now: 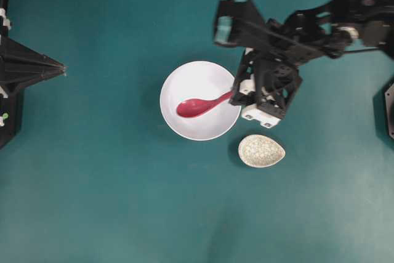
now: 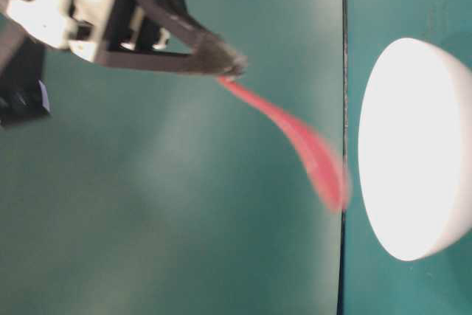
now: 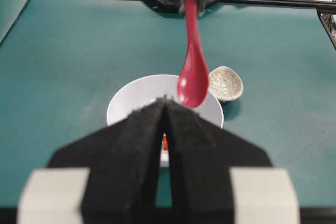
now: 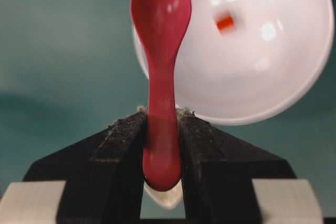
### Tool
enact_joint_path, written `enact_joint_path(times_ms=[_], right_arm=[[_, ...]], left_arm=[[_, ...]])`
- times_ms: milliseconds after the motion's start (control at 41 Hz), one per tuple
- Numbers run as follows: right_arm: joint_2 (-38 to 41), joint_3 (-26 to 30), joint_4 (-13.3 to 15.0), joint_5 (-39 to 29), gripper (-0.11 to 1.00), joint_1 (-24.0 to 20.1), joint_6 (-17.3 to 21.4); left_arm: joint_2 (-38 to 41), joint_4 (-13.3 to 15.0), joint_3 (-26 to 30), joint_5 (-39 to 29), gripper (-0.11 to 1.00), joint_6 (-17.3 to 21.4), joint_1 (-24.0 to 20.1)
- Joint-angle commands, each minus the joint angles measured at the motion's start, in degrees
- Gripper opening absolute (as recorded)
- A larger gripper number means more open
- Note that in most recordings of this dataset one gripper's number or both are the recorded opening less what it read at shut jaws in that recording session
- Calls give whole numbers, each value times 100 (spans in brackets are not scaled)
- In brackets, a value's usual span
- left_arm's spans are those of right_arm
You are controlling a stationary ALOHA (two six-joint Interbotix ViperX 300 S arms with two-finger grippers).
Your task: Grip the spoon and scoop the red block from the bowl with right arm.
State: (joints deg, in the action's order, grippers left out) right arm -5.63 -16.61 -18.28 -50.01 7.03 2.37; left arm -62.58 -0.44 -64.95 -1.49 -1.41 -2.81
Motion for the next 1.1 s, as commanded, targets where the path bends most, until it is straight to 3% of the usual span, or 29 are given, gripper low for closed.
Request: enact_joint_path(times_ms=[0,73,219,755,1072], right_arm=[[114,439,299,-466,24,-26,114],[246,519,545,-677,24,-79,141],[439,501,756,-756,24,-123,132],[976,466,1143,-729,24,-123,79],[1081,457,1151,-281,24,-158,79]], left_arm=[[53,-9,158,62,0,9,0],[53,-9,149,62,0,9,0],[53,-18,149,62,0,18,-9],[53,-9,149,62,0,62,0],[53,-18,149,62,0,105,0]])
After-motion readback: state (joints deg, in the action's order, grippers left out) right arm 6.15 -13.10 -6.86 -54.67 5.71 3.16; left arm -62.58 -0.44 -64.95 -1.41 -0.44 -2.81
